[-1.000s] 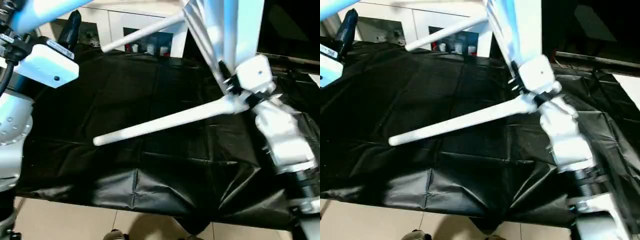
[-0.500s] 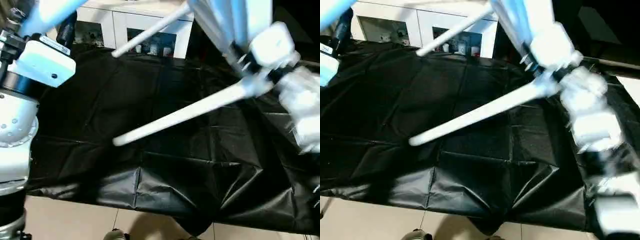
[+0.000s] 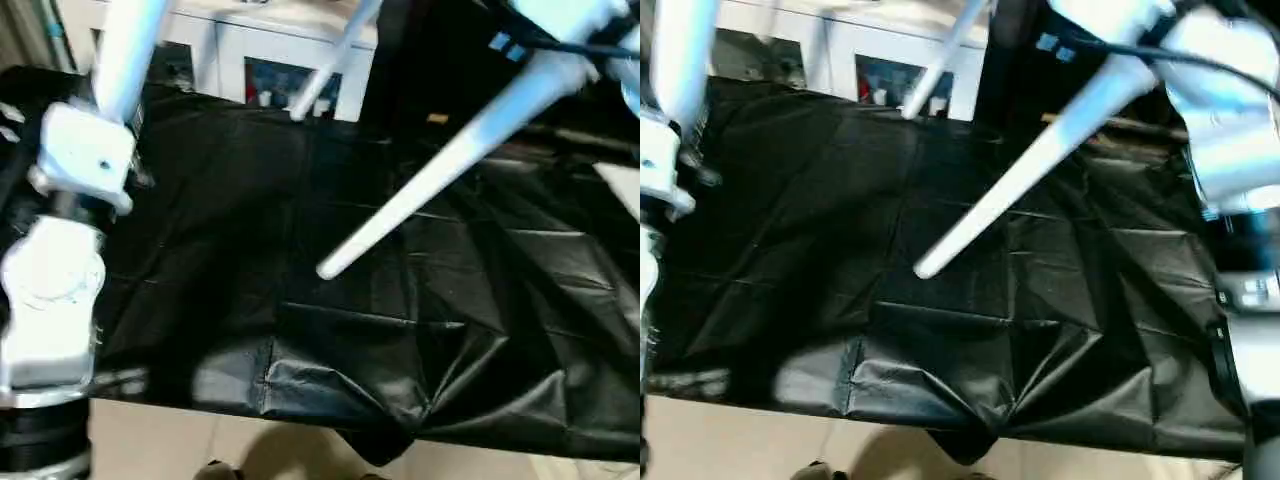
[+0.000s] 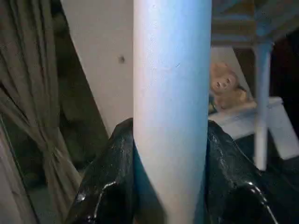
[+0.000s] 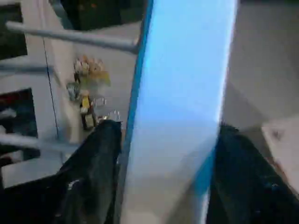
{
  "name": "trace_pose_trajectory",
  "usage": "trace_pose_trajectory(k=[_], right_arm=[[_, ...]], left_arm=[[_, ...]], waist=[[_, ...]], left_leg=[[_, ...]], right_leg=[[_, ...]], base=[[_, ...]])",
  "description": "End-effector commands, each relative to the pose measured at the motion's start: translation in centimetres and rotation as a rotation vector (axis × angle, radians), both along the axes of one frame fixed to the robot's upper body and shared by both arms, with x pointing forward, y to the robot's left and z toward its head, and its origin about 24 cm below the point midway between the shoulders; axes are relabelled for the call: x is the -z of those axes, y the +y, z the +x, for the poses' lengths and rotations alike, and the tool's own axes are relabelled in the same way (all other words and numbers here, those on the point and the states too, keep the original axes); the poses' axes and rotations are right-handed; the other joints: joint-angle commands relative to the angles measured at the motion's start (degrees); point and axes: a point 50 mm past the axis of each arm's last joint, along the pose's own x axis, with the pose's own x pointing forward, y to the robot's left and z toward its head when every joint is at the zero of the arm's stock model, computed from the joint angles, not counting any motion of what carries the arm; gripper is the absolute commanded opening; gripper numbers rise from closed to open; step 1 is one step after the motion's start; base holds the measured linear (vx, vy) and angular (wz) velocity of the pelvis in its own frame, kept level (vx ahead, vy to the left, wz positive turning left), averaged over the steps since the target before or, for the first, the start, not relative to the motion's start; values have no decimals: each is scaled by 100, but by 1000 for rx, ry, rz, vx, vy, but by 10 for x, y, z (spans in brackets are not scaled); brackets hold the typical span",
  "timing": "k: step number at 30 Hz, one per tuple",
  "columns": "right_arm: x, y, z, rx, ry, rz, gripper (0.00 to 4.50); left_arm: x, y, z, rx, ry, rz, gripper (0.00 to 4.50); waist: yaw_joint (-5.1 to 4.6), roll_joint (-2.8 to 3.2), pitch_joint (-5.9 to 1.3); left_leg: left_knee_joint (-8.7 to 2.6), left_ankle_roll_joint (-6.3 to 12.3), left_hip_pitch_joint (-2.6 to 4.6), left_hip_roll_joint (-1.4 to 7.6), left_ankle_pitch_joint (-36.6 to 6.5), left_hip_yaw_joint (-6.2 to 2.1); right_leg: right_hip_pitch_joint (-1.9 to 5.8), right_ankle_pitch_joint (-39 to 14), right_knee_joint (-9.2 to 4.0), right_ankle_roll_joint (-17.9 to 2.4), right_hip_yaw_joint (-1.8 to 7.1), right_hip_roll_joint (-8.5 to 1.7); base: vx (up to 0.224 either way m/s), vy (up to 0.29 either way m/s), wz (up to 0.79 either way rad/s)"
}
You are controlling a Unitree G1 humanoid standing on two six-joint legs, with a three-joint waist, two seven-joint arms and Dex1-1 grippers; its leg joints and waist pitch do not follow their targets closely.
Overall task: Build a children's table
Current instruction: Flip table
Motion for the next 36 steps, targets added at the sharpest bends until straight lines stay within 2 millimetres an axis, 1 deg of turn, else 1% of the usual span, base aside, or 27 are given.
trace_pose_trajectory(k=[1,2,3,4,5,6,7,8,10,11,14,15,16,20,22,24,25,26,27,28,29,30,31,33,34,35,36], right_arm=[[4,1,3,0,26,-39,321],[2,2,4,-8,22,-45,343],[2,2,4,-8,22,-45,343],[2,3,4,-9,15,-46,356],[0,4,4,-18,7,-47,356],[0,4,4,-18,7,-47,375],[0,5,4,-29,-2,-51,375],[-1,8,4,-49,-15,-59,391],[-1,13,4,-80,-20,-59,394],[0,21,2,-146,-29,-52,395],[0,29,0,-214,-44,16,395],[0,31,-1,-231,-52,35,395],[0,33,-2,-241,-59,48,395],[2,46,-10,-316,-117,132,395],[4,51,-15,-355,-150,181,423],[9,56,-22,-409,-186,237,430],[11,57,-24,-425,-192,252,438],[17,61,-33,-494,-218,292,440],[20,63,-36,-521,-218,302,440],[26,67,-40,-566,-203,320,440],[34,69,-44,-590,-191,331,440],[34,69,-44,-590,-191,331,440],[43,71,-46,-605,-165,358,440],[64,71,-48,-603,-106,430,440],[64,71,-48,-603,-106,430,440],[97,63,-48,-546,-14,526,440],[106,61,-48,-526,14,553,440]], left_arm=[[8,-9,3,41,46,7,162],[11,-10,1,49,50,-6,162],[11,-10,1,49,50,-6,162],[12,-10,1,52,51,-15,161],[13,-9,0,53,54,-29,161],[13,-9,0,53,54,-29,161],[15,-9,0,56,62,-39,161],[20,-8,-1,61,81,-43,161],[26,-7,-1,59,99,-50,161],[36,-5,0,53,134,-61,161],[47,-2,1,40,173,-64,161],[50,-1,1,34,182,-70,161],[51,0,1,29,187,-76,161],[60,8,2,3,209,-105,161],[63,14,2,-5,216,-115,161],[67,20,3,-6,225,-127,161],[67,21,3,-3,226,-133,161],[71,26,3,-1,238,-142,161],[73,27,3,-2,244,-139,161],[75,30,3,2,254,-139,161],[78,32,3,12,263,-148,161],[78,32,3,12,263,-148,161],[81,34,3,22,274,-147,161],[87,37,3,59,302,-172,161],[87,37,3,59,302,-172,161],[95,42,5,82,347,-170,161],[97,44,6,86,359,-170,161]], waist=[[-66,129,-335],[-69,103,-336],[-73,105,-333],[-83,76,-327],[-84,72,-321],[-91,64,-323],[-89,61,-324],[-103,48,-318],[-108,48,-318],[-138,33,-308],[-171,52,-317],[-182,37,-315],[-190,55,-314],[-201,54,-321],[-202,51,-321],[-195,70,-327],[-192,66,-334],[-192,81,-334],[-187,85,-331],[-190,89,-328],[-188,79,-333],[-179,79,-329],[-184,89,-318],[-173,91,-301],[-179,109,-268],[-162,146,-226],[-167,152,-224]], left_leg=[[-422,-340,212,111,-2516,-110],[-415,-350,217,114,-2575,-116],[-417,-364,221,117,-2619,-116],[-409,-381,227,117,-2707,-113],[-406,-394,230,113,-2770,-118],[-400,-398,224,112,-2802,-121],[-393,-406,237,112,-2853,-123],[-391,-406,228,110,-2886,-128],[-390,-407,225,110,-2898,-128],[-383,-386,222,106,-2996,-125],[-376,-378,251,100,-3099,-133],[-373,-375,256,101,-3125,-129],[-377,-391,268,103,-3188,-138],[-411,-460,271,109,-3244,-161],[-413,-462,281,105,-3259,-155],[-433,-483,277,104,-3225,-160],[-436,-490,283,105,-3225,-161],[-443,-500,295,105,-3255,-162],[-448,-500,308,104,-3304,-159],[-461,-500,305,106,-3335,-173],[-468,-493,306,113,-3345,-173],[-479,-493,304,113,-3330,-173],[-488,-508,303,115,-3356,-178],[-491,-488,318,106,-3440,-173],[-511,-524,323,110,-3569,-189],[-517,-529,349,92,-3655,-191],[-535,-551,370,102,-3769,-211]], right_leg=[[86,-2035,-471,-480,49,-116],[80,-2062,-468,-477,43,-119],[74,-2081,-477,-477,42,-120],[61,-2141,-486,-456,35,-107],[54,-2231,-490,-436,33,-110],[52,-2287,-493,-430,30,-117],[42,-2372,-505,-402,26,-116],[34,-2426,-506,-396,23,-116],[33,-2450,-509,-384,24,-119],[8,-2569,-535,-349,17,-113],[-19,-2648,-547,-327,7,-98],[-30,-2670,-555,-319,6,-88],[-38,-2689,-554,-323,2,-91],[-26,-2564,-538,-321,-6,-89],[-33,-2510,-537,-327,0,-84],[-29,-2420,-529,-314,11,-90],[-25,-2384,-530,-307,9,-91],[-37,-2313,-525,-306,13,-86],[-48,-2323,-537,-295,12,-85],[-36,-2289,-526,-295,8,-83],[-29,-2253,-522,-296,13,-82],[-20,-2242,-524,-299,16,-84],[-24,-2247,-518,-306,16,-80],[-44,-2389,-559,-267,26,-87],[-60,-2524,-572,-240,24,-82],[-92,-2659,-625,-190,32,-83],[-93,-2695,-634,-200,33,-81]], base=[[0,0,0],[0,0,0],[0,0,0],[0,0,0],[0,0,0],[0,0,0],[0,0,0],[0,0,0],[0,0,0],[0,0,0],[0,0,0],[0,0,0],[0,0,0],[0,0,0],[0,0,0],[0,0,0],[0,0,0],[0,0,0],[0,0,0],[0,0,0],[0,0,0],[0,0,0],[0,0,0],[0,0,0],[0,0,0],[0,0,0],[0,0,0]])
